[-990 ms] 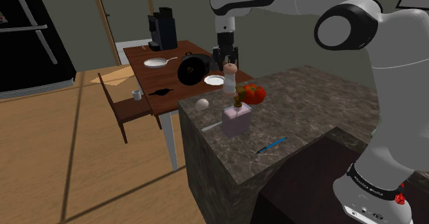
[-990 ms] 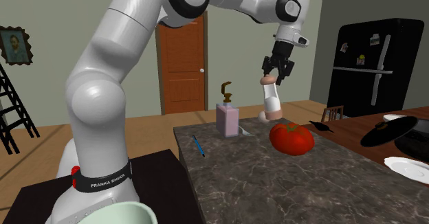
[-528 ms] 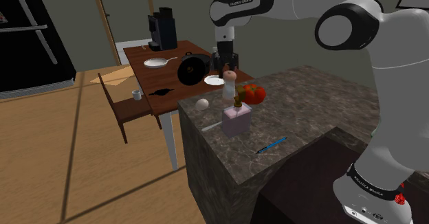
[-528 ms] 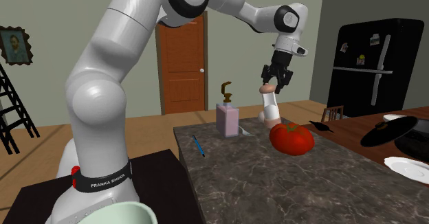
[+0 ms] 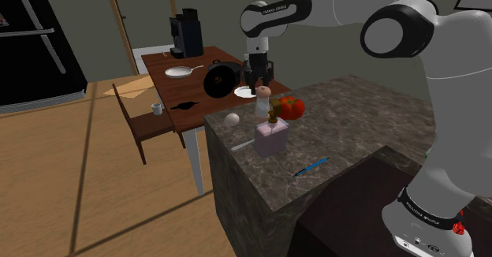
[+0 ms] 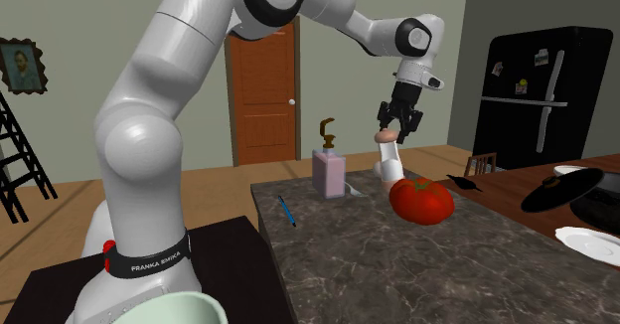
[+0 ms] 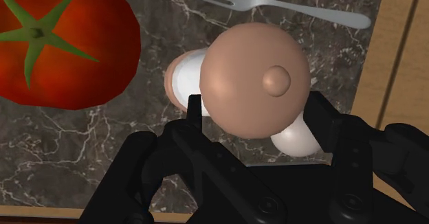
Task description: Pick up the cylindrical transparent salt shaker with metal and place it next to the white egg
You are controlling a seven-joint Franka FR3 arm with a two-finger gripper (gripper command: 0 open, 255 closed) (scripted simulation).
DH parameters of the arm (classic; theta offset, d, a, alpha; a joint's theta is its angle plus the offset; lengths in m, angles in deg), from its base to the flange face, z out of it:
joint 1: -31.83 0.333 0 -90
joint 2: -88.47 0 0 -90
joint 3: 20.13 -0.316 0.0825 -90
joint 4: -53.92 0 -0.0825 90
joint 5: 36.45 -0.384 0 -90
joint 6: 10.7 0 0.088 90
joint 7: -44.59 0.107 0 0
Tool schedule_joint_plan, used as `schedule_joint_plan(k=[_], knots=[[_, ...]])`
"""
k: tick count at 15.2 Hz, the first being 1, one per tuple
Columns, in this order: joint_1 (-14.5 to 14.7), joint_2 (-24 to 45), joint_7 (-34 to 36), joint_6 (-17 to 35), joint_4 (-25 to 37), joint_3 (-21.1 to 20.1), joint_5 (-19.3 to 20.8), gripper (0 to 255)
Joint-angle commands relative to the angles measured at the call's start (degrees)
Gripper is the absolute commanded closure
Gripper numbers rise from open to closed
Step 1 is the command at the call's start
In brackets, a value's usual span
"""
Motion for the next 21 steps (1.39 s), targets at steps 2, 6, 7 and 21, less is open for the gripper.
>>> schedule_joint_plan(k=[2, 6, 7, 21], knots=[[0.00, -0.01, 0.00, 0.04, -0.02, 0.00, 0.00, 255], [0.00, -0.01, 0.00, 0.04, -0.03, 0.00, 0.00, 0], [0.00, -0.01, 0.00, 0.04, -0.03, 0.00, 0.00, 0], [-1.44, 2.97, 0.59, -8.80, 11.82, -0.01, -0.20, 0]])
